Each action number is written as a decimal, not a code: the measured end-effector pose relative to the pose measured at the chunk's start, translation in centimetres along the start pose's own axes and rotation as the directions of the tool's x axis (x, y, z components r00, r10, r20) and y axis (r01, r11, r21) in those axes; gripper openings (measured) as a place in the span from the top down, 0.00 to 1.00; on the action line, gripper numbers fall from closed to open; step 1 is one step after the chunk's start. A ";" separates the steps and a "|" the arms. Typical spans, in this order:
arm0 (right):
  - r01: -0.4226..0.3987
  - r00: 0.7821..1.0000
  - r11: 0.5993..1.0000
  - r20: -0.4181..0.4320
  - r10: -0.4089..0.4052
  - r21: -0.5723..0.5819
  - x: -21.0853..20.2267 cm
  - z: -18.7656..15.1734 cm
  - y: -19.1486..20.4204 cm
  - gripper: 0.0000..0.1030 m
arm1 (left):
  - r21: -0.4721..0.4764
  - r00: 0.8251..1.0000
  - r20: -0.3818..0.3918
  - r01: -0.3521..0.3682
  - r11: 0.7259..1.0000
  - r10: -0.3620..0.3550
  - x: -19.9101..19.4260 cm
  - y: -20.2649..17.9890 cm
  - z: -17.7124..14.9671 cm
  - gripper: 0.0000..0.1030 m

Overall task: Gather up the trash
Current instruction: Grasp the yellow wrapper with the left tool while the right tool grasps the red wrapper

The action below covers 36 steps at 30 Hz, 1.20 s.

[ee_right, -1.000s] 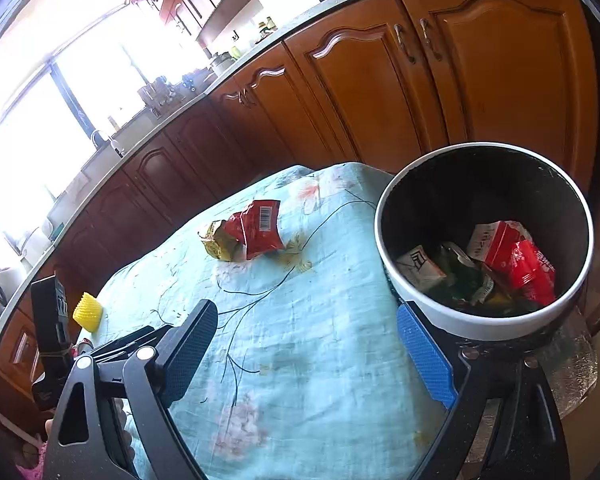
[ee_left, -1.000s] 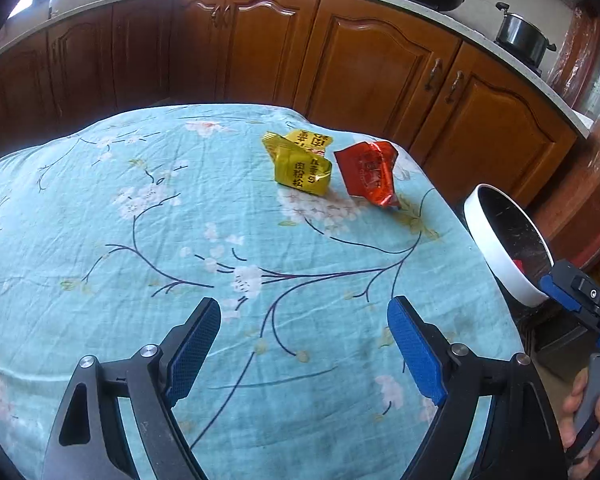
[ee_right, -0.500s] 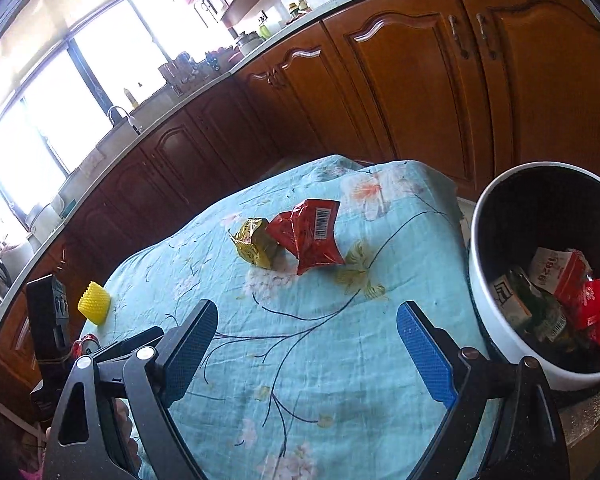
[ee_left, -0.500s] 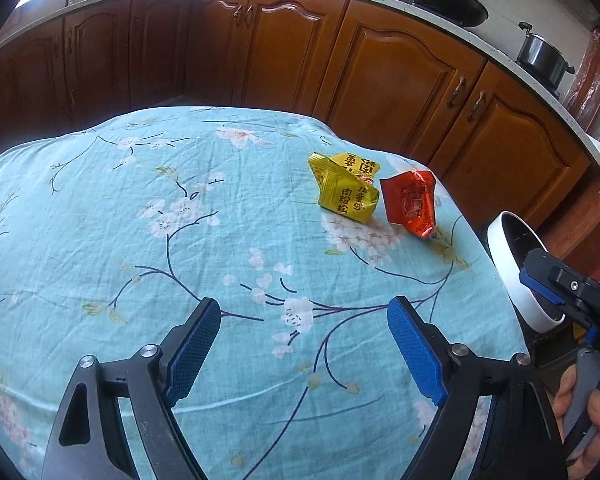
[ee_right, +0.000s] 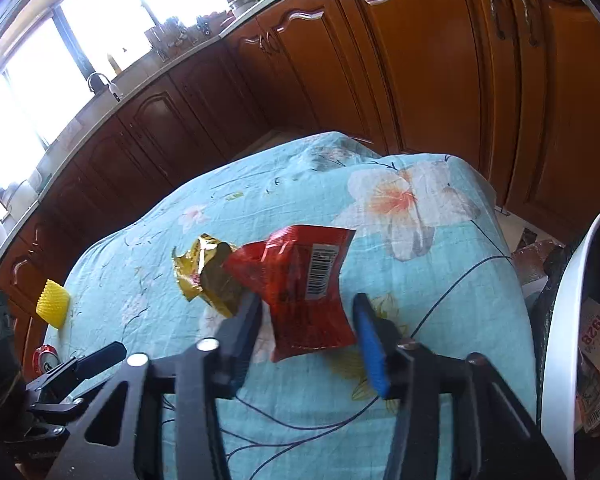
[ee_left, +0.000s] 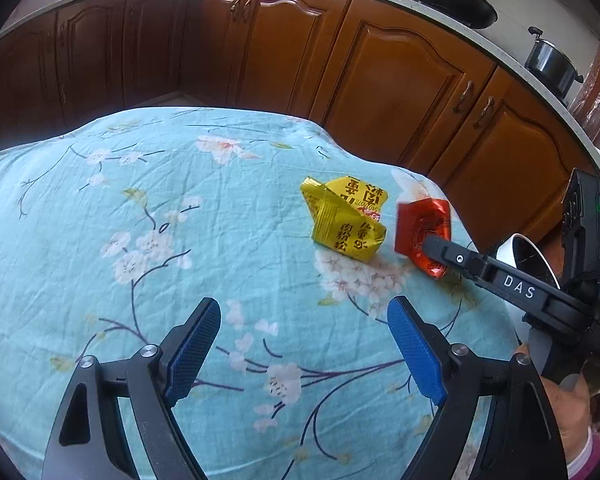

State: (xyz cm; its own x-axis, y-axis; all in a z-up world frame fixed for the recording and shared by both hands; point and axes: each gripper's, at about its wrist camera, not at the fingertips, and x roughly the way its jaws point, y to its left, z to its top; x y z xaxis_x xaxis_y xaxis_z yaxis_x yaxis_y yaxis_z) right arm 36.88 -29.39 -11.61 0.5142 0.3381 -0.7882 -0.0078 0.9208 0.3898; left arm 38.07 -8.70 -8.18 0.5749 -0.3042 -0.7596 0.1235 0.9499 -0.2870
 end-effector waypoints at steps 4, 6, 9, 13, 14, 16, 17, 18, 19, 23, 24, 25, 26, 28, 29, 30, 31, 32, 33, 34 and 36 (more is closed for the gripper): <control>-0.023 0.999 0.999 0.029 0.022 0.030 -1.5 -0.4 -0.8 0.90 | 0.005 1.000 -0.003 0.003 1.000 -0.003 1.4 -0.6 1.0 0.17; -0.030 0.999 0.999 0.047 0.028 0.044 -2.7 -0.9 -1.3 0.93 | 0.004 1.000 -0.007 0.013 1.000 -0.013 2.2 -1.0 1.5 0.17; -0.038 0.998 0.996 0.060 0.033 0.075 -4.3 -1.6 -2.1 0.93 | -0.001 1.000 -0.004 0.016 1.000 -0.016 3.3 -1.6 2.5 0.17; -0.046 0.996 0.994 0.078 0.039 0.097 -6.1 -2.9 -2.7 0.93 | -0.007 1.000 0.011 0.002 1.000 -0.002 5.2 -2.4 4.0 0.17; -0.050 0.996 0.994 0.082 0.042 0.102 -6.5 -3.2 -2.8 0.93 | -0.005 1.000 0.014 -0.007 1.000 0.007 5.7 -2.6 4.3 0.17; -0.055 0.995 0.992 0.084 0.046 0.109 -7.1 -3.6 -3.0 0.93 | 0.004 1.000 0.013 -0.020 1.000 0.020 6.9 -2.8 4.6 0.19; -0.054 0.995 0.992 0.084 0.045 0.112 -7.3 -3.9 -3.1 0.93 | 0.006 1.000 0.010 -0.023 1.000 0.023 7.3 -2.8 4.6 0.27; -0.051 0.996 0.992 0.084 0.042 0.114 -7.6 -4.2 -3.1 0.93 | 0.007 1.000 0.004 -0.014 1.000 0.014 7.7 -2.8 4.6 0.35; -0.049 0.996 0.992 0.082 0.039 0.116 -7.5 -4.3 -3.1 0.93 | 0.006 1.000 -0.011 0.003 1.000 -0.003 8.1 -2.8 4.5 0.52; -0.053 0.995 0.990 0.085 0.042 0.130 -8.2 -5.2 -3.4 0.93 | 0.016 1.000 -0.005 0.027 0.999 -0.027 7.8 -2.7 3.6 0.53; -0.055 0.995 0.990 0.087 0.044 0.133 -8.3 -5.4 -3.4 0.93 | 0.023 0.999 -0.008 0.032 0.999 -0.032 7.5 -2.8 3.3 0.53; -0.057 0.995 0.989 0.089 0.045 0.135 -8.4 -5.5 -3.4 0.93 | 0.028 0.999 -0.011 0.035 0.999 -0.035 7.2 -2.8 2.9 0.54; -0.058 0.995 0.989 0.090 0.046 0.139 -8.5 -5.7 -3.5 0.93 | 0.036 0.999 -0.014 0.035 0.999 -0.035 6.8 -2.9 2.5 0.54; -0.062 0.994 0.987 0.093 0.048 0.148 -8.8 -6.0 -3.7 0.93 | 0.058 0.999 -0.023 0.031 0.998 -0.030 5.9 -3.2 1.6 0.54; -0.060 0.995 0.987 0.094 0.046 0.151 -9.0 -6.2 -3.8 0.93 | 0.071 0.999 -0.027 0.032 0.997 -0.030 5.3 -3.3 1.0 0.54; -0.059 0.994 0.986 0.095 0.045 0.153 -9.3 -6.4 -4.0 0.93 | 0.083 0.999 -0.032 0.032 0.996 -0.029 4.8 -3.6 0.5 0.54; -0.061 0.994 0.986 0.096 0.046 0.155 -9.5 -6.6 -4.0 0.93 | 0.091 0.999 -0.036 0.033 0.995 -0.029 4.4 -3.8 0.1 0.54; -0.061 0.994 0.986 0.097 0.046 0.156 -9.8 -6.8 -4.1 0.93 | 0.101 0.999 -0.043 0.037 0.994 -0.032 3.9 -4.0 -0.5 0.54; -0.060 0.994 0.986 0.099 0.044 0.155 -10.1 -7.0 -4.2 0.93 | 0.110 0.998 -0.046 0.041 0.993 -0.036 3.4 -4.2 -0.9 0.54; -0.058 0.994 0.986 0.100 0.043 0.153 -10.4 -7.2 -4.2 0.93 | 0.121 0.998 -0.047 0.043 0.992 -0.038 2.7 -4.4 -1.3 0.54; -0.055 0.994 0.987 0.103 0.039 0.151 -11.0 -7.6 -4.2 0.93 | 0.149 0.998 -0.046 0.042 0.988 -0.035 1.6 -5.0 -2.2 0.54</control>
State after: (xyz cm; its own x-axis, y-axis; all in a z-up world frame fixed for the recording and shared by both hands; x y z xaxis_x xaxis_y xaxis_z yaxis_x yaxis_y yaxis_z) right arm 24.68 -35.53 -8.20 0.5994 0.3522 -0.7188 0.0936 0.8610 0.4999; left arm 36.61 -14.14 -9.28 0.5321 -0.3404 -0.7753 0.2667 0.9364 -0.2281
